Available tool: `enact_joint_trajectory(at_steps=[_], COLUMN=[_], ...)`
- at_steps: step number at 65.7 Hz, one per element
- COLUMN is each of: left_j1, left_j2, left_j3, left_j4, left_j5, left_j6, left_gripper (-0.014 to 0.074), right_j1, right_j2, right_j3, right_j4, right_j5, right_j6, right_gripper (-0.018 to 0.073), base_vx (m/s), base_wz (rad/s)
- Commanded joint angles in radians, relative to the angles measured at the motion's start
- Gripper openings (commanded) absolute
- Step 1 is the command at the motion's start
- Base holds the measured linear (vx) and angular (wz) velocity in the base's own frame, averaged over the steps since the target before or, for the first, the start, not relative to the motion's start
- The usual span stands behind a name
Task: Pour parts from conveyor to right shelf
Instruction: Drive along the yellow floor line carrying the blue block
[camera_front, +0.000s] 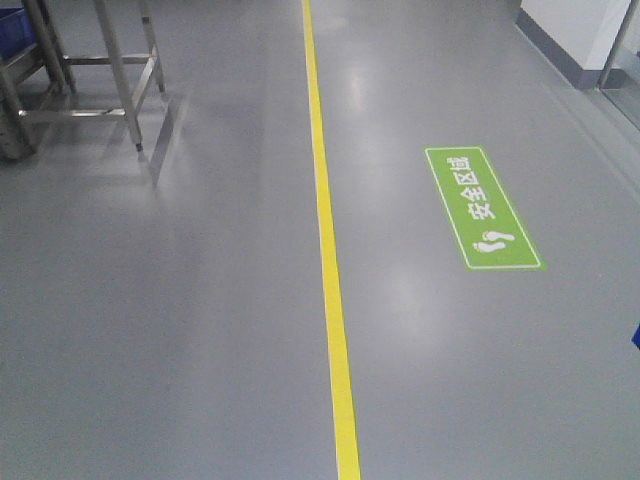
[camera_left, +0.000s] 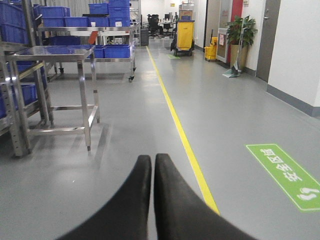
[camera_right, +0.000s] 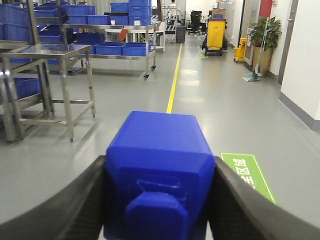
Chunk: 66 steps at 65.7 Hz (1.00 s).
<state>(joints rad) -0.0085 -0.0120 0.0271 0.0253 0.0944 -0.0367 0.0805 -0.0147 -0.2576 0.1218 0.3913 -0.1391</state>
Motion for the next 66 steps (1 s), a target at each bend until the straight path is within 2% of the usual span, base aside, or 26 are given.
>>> enact_joint_trajectory(at_steps=[1,32,66], left_j1=[-0.005,-0.005,-0.005], left_j2=[-0.012,-0.012,-0.012], left_j3=[-0.019,-0.019,-0.019], left_j4=[-0.006,-0.006,-0.006], left_j5=[-0.072,-0.072,-0.072], left_j6=[-0.008,-0.008,-0.008], left_gripper=[-0.0006,-0.0006,-0.0006], right_j1=[-0.003,-0.003,-0.003], right_j2=[0.006,0.006,0.006], right_j3=[-0.027,-0.027,-0.027], right_j4=[0.001,0.001,0.001], right_j5=[-0.081,-0.081,-0.08], right_j6=[-0.009,-0.009,-0.009], right_gripper=[-0.0009,-0.0009,-0.0009], base_vx=[0.68,0.71,0.75], base_wz=[-0.12,-0.01,0.14])
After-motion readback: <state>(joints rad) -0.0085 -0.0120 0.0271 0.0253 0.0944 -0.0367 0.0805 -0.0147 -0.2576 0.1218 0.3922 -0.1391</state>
